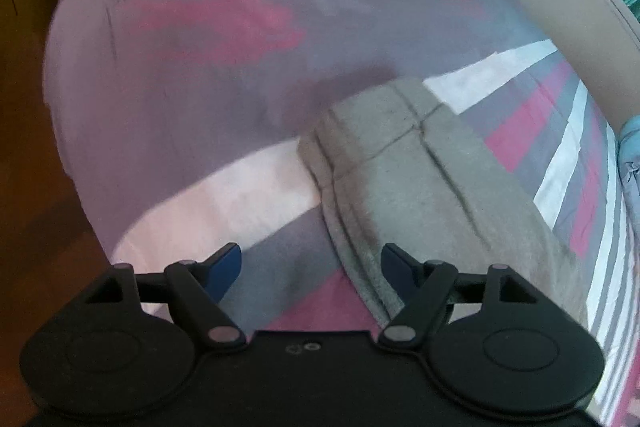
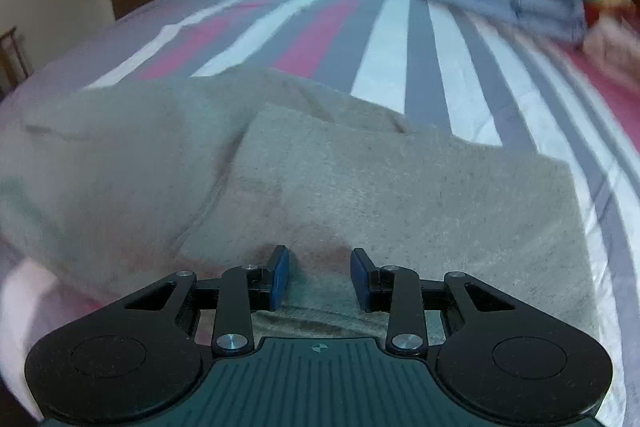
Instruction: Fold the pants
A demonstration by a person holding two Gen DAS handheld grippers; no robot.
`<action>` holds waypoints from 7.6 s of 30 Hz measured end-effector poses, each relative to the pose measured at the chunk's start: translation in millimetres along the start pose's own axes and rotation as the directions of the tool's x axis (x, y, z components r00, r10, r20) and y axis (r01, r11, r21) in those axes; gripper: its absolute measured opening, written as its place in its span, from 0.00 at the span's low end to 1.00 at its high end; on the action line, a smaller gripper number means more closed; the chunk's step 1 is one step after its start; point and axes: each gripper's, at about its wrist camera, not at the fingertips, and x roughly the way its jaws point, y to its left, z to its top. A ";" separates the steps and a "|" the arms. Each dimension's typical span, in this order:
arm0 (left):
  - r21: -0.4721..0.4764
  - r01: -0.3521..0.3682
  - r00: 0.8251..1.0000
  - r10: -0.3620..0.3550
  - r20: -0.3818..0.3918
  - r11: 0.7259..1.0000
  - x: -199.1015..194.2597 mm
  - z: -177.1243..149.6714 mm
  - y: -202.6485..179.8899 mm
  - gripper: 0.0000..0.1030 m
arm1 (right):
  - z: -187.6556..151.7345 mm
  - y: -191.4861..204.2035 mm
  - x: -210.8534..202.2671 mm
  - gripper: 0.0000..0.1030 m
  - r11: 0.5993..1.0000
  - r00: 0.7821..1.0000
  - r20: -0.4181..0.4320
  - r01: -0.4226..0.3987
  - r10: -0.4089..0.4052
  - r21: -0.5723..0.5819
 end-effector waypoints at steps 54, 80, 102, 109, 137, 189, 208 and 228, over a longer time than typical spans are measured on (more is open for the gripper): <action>0.158 0.665 0.730 -0.680 0.071 0.730 -10.7 -8.8 -77.6 0.13 | 10.0 4.1 8.1 0.36 0.994 0.990 -0.086 -0.107 0.109 0.027; 0.780 0.489 0.838 -0.459 -0.296 0.390 -30.9 -243.4 -274.3 0.65 | -11.0 -212.5 -69.3 0.69 0.848 0.998 0.037 -0.069 0.058 0.525; 0.639 0.340 0.935 -0.321 -0.151 0.690 17.8 -178.0 -174.1 0.69 | -4.0 -186.3 -36.6 0.76 0.732 0.961 -0.047 -0.177 0.274 0.658; 0.597 0.372 0.921 -0.361 -0.144 0.711 13.9 -169.2 -163.7 0.68 | 11.1 -151.6 -58.8 0.29 0.859 0.984 -0.003 -0.152 0.176 0.490; 0.643 0.390 0.914 -0.360 -0.186 0.659 11.9 -192.2 -186.6 0.69 | 6.9 -141.1 -107.6 0.42 0.957 0.992 0.126 -0.024 -0.013 0.289; 0.758 0.119 0.977 -0.213 0.027 0.641 -19.4 -169.6 -190.7 0.85 | -24.0 -152.3 -128.4 0.91 0.922 0.992 0.060 0.080 -0.111 0.379; 0.822 0.241 0.957 -0.268 -0.112 0.517 67.6 -149.0 -306.2 0.27 | 45.9 -133.3 -34.6 0.15 0.981 0.998 0.054 0.021 -0.032 0.191; 0.738 0.240 0.957 -0.281 -0.071 0.631 80.5 -130.7 -290.5 0.45 | -18.9 -126.2 -12.6 0.15 0.998 0.999 0.007 0.043 -0.043 0.035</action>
